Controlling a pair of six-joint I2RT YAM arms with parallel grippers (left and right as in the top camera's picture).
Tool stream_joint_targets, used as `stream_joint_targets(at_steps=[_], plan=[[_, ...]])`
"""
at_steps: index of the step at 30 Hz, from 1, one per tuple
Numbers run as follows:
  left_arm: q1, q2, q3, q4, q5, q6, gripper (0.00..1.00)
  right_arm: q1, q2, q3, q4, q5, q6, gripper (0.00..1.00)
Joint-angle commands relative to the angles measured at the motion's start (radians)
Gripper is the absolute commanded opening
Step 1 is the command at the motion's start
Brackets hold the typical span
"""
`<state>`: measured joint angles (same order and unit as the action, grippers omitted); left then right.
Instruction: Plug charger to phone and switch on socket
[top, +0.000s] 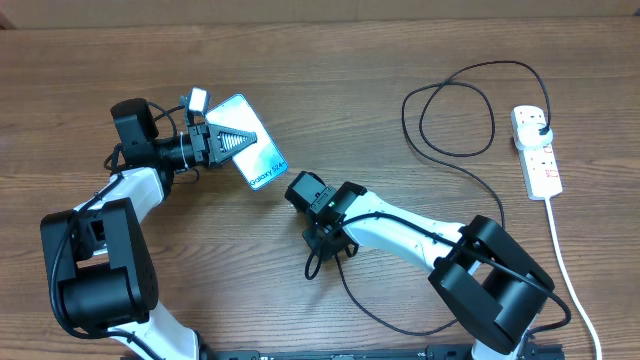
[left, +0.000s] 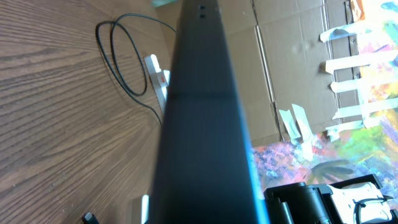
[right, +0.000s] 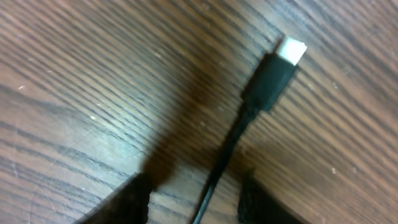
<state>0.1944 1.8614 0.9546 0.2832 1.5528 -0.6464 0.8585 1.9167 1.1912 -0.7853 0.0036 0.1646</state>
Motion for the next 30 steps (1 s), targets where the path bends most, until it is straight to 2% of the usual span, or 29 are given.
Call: stream_joint_targets(at_steps=[1, 4, 17, 25, 30], plan=[[0.002, 0.003, 0.020, 0.002, 0.029, 0.025, 0.04, -0.003, 0.052, 0.006, 0.003, -0.026, 0.018, 0.24], [0.002, 0.003, 0.020, 0.002, 0.030, 0.023, 0.04, -0.003, 0.068, 0.006, -0.003, -0.023, 0.018, 0.04], [0.002, 0.003, 0.020, -0.048, 0.029, 0.011, 0.04, -0.003, 0.021, 0.015, -0.094, -0.032, 0.044, 0.04], [-0.005, 0.003, 0.020, -0.048, 0.030, 0.011, 0.04, -0.003, -0.292, 0.027, -0.178, -0.102, 0.043, 0.04], [-0.044, 0.003, 0.020, -0.048, 0.030, 0.023, 0.04, 0.006, -0.395, 0.027, -0.206, -0.114, 0.020, 0.04]])
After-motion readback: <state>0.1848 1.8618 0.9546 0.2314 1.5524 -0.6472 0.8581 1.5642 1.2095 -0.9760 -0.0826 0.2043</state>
